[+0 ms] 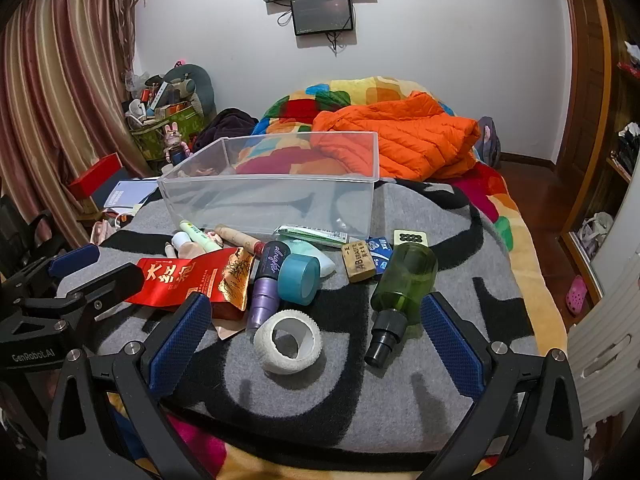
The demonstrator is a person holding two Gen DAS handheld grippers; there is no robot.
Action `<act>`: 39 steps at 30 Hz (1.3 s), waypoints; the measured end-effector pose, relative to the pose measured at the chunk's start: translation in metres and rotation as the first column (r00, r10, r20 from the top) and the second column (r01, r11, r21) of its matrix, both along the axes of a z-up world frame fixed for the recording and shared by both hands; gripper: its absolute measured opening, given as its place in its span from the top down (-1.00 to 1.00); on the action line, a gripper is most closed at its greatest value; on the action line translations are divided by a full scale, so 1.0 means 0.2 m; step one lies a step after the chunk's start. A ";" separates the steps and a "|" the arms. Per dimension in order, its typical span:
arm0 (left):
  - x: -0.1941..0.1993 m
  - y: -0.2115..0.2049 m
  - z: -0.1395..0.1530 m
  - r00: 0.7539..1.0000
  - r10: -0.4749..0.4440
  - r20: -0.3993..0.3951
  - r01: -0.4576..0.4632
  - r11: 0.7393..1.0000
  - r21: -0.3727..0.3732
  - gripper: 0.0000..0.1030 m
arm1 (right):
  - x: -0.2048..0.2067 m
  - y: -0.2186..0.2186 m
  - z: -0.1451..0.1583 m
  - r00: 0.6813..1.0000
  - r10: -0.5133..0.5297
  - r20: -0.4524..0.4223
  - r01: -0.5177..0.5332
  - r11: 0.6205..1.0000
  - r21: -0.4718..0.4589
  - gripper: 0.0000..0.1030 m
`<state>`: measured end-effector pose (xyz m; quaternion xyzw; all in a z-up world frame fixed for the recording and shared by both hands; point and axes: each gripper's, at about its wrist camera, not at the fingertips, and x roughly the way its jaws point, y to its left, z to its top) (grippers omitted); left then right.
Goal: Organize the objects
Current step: 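Move both grippers toward the red packet and green bottle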
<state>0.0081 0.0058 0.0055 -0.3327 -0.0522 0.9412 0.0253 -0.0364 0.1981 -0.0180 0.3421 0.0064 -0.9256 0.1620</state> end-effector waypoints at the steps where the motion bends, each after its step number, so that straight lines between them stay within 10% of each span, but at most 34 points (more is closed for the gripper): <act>1: 0.00 0.00 0.00 1.000 0.000 0.000 0.000 1.000 0.000 -1.00 | 0.00 0.00 0.00 1.000 0.000 0.000 0.000 1.000 0.000 -1.00; 39: 0.00 0.01 -0.02 1.000 -0.013 -0.004 0.013 1.000 0.001 -1.00 | 0.00 0.01 -0.01 1.000 0.007 -0.007 -0.007 1.000 0.002 -1.00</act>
